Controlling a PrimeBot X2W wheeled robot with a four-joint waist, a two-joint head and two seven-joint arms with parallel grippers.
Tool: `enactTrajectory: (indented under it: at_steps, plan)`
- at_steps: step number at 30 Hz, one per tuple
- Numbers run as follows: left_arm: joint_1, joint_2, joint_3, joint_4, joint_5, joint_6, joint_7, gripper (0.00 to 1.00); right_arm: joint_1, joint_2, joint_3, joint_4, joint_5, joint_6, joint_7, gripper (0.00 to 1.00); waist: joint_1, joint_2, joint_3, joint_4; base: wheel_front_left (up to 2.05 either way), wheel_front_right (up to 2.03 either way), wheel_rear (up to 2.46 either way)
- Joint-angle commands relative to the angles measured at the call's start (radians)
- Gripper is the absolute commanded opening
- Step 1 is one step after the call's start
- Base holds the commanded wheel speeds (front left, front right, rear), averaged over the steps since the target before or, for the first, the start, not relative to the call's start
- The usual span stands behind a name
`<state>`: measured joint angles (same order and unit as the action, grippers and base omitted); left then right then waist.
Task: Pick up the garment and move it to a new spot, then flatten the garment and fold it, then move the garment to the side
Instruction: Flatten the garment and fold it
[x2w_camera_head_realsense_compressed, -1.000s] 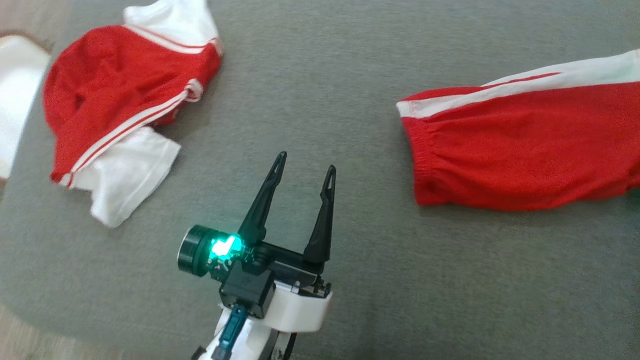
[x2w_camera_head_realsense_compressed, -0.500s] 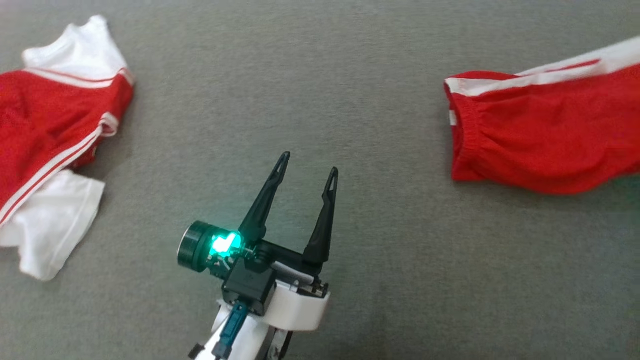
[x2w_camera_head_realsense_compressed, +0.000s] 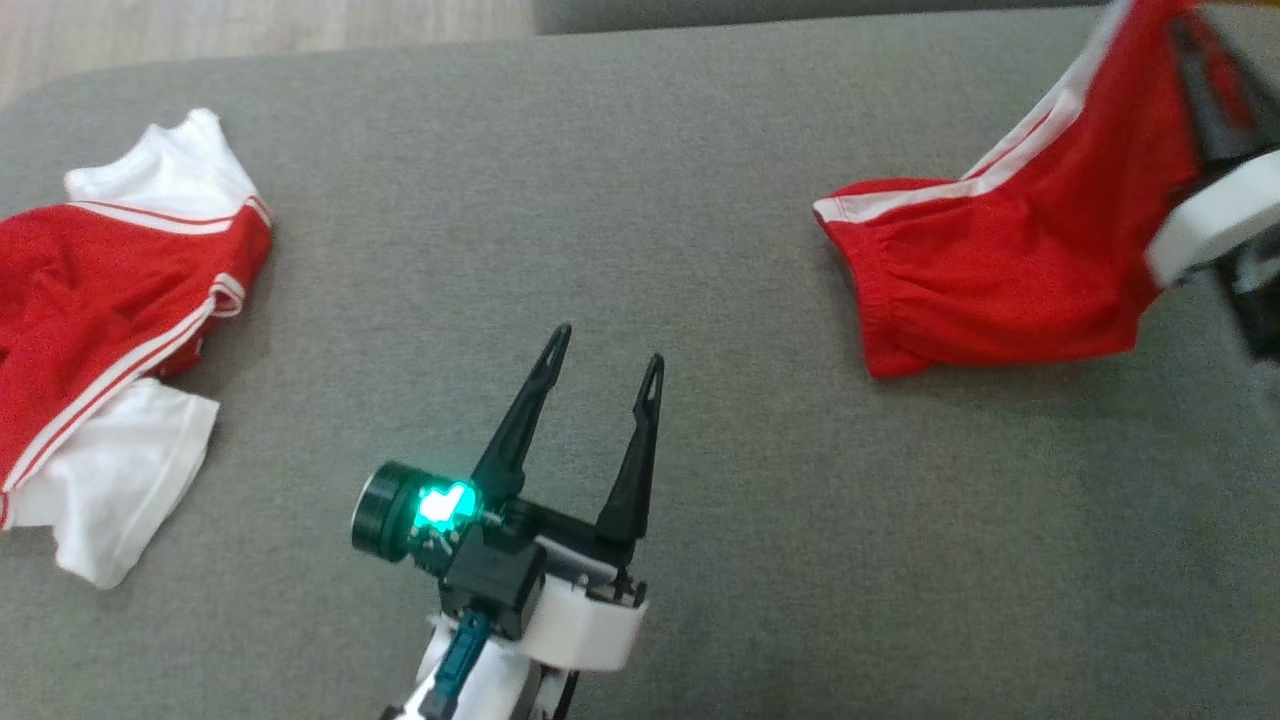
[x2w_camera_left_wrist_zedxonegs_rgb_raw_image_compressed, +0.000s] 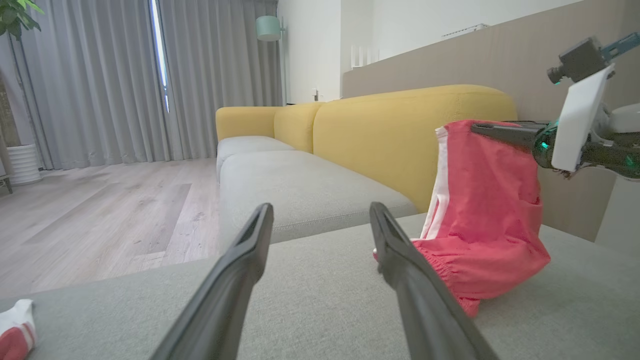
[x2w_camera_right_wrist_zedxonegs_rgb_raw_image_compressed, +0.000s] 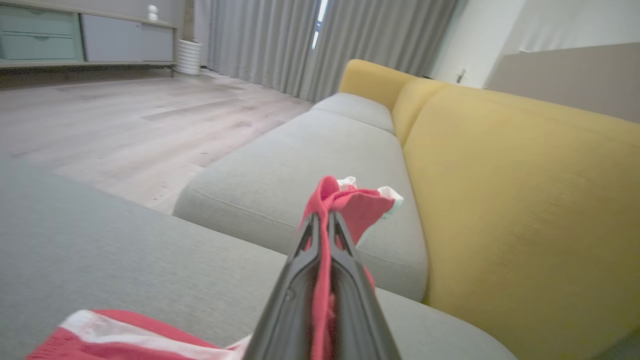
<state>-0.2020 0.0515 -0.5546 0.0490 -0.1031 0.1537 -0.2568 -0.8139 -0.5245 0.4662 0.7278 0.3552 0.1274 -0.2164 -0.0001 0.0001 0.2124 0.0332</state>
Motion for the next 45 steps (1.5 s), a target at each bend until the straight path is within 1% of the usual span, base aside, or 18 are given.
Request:
enactTrajectory:
  at_steps: [1, 6, 10, 11, 12, 13, 15, 18, 23, 26, 27, 28, 31, 34, 38, 42, 45]
  plan:
    - [0.009, -0.001, 0.03, -0.029, 0.003, -0.002, -0.005, 1.0, 0.039, 0.023, 0.009, -0.055, -0.02, 0.003, 0.015, 0.0, 0.0001, -0.0001, -0.019, 0.017, 0.0, 0.0, 0.0]
    - [0.036, -0.001, 0.026, -0.028, -0.013, -0.003, -0.005, 1.0, 0.142, 0.147, 0.017, -0.156, -0.072, 0.003, 0.094, 0.0, 0.0001, -0.0001, -0.043, 0.045, 0.0, 0.0, 0.0]
    - [0.042, -0.001, 0.012, -0.028, -0.031, -0.001, -0.005, 1.0, 0.226, 0.246, 0.037, -0.186, -0.089, 0.003, 0.13, 0.0, 0.0001, -0.0001, -0.056, 0.067, 0.0, 0.0, 0.0]
    - [0.043, -0.001, 0.01, -0.027, -0.035, 0.001, -0.005, 1.0, 0.245, 0.27, 0.038, -0.191, -0.086, 0.003, 0.13, 0.15, 0.0001, -0.0001, -0.061, 0.072, 0.0, 0.0, 0.0]
    - [0.045, -0.001, 0.008, -0.026, -0.037, 0.002, -0.005, 1.0, 0.263, 0.29, 0.042, -0.2, -0.084, 0.003, 0.125, 0.85, 0.0001, -0.0001, -0.066, 0.076, 0.0, 0.0, 0.0]
    - [0.047, -0.001, 0.008, -0.025, -0.039, 0.004, -0.005, 1.0, 0.28, 0.308, 0.044, -0.211, -0.079, 0.003, 0.116, 1.0, 0.0001, -0.0001, -0.072, 0.078, 0.0, 0.0, 0.0]
    - [0.055, -0.001, 0.014, -0.025, -0.039, 0.008, -0.005, 1.0, 0.314, 0.331, 0.048, -0.237, -0.074, 0.003, 0.102, 1.0, 0.0001, -0.0001, -0.084, 0.076, 0.0, 0.0, 0.0]
    - [0.075, -0.001, 0.032, -0.027, -0.036, 0.013, -0.005, 1.0, 0.355, 0.334, 0.027, -0.286, -0.086, 0.003, 0.069, 1.0, 0.0001, -0.0001, -0.107, 0.061, 0.0, 0.0, 0.0]
    - [0.119, 0.0, 0.067, -0.044, -0.034, 0.017, -0.005, 1.0, 0.445, 0.323, -0.071, -0.369, -0.111, 0.003, 0.019, 1.0, 0.0001, -0.0001, -0.15, 0.031, 0.0, 0.0, 0.0]
    - [0.146, 0.003, 0.096, -0.065, -0.028, 0.028, -0.005, 1.0, 0.511, 0.314, -0.138, -0.415, -0.112, 0.003, -0.006, 1.0, 0.0001, -0.0001, -0.169, 0.012, 0.0, 0.0, 0.0]
    - [0.156, 0.005, 0.106, -0.072, -0.024, 0.033, -0.005, 1.0, 0.535, 0.31, -0.16, -0.424, -0.109, 0.003, -0.013, 1.0, 0.0001, -0.0001, -0.175, 0.006, 0.0, 0.0, 0.0]
    - [0.156, 0.005, 0.106, -0.072, -0.024, 0.033, -0.005, 1.0, 0.535, 0.31, -0.16, -0.424, -0.109, 0.003, -0.013, 1.0, 0.0001, -0.0001, -0.175, 0.006, 0.0, 0.0, 0.0]
    - [0.191, 0.012, 0.145, -0.096, -0.013, 0.055, -0.005, 1.0, 0.598, 0.299, -0.213, -0.438, -0.096, 0.003, -0.031, 1.0, 0.0001, -0.0001, -0.195, -0.015, 0.0, 0.0, 0.0]
    - [0.234, 0.017, 0.185, -0.117, -0.01, 0.071, -0.005, 1.0, 0.656, 0.289, -0.241, -0.442, -0.079, 0.003, -0.042, 1.0, 0.0001, -0.0001, -0.214, -0.032, 0.0, 0.0, 0.0]
    - [0.295, 0.019, 0.249, -0.151, -0.007, 0.095, -0.005, 1.0, 0.717, 0.28, -0.23, -0.484, -0.057, 0.003, -0.045, 1.0, 0.0001, -0.0001, -0.229, -0.056, 0.0, 0.0, 0.0]
    - [0.357, 0.017, 0.301, -0.151, -0.015, 0.098, -0.005, 1.0, 0.76, 0.278, -0.228, -0.512, -0.038, 0.003, -0.045, 1.0, 0.0001, -0.0001, -0.239, -0.075, 0.0, 0.0, 0.0]
    - [0.38, 0.013, 0.335, -0.141, -0.026, 0.09, -0.005, 1.0, 0.773, 0.27, -0.228, -0.515, -0.032, 0.003, -0.045, 1.0, 0.0001, -0.0001, -0.243, -0.08, 0.0, 0.0, 0.0]
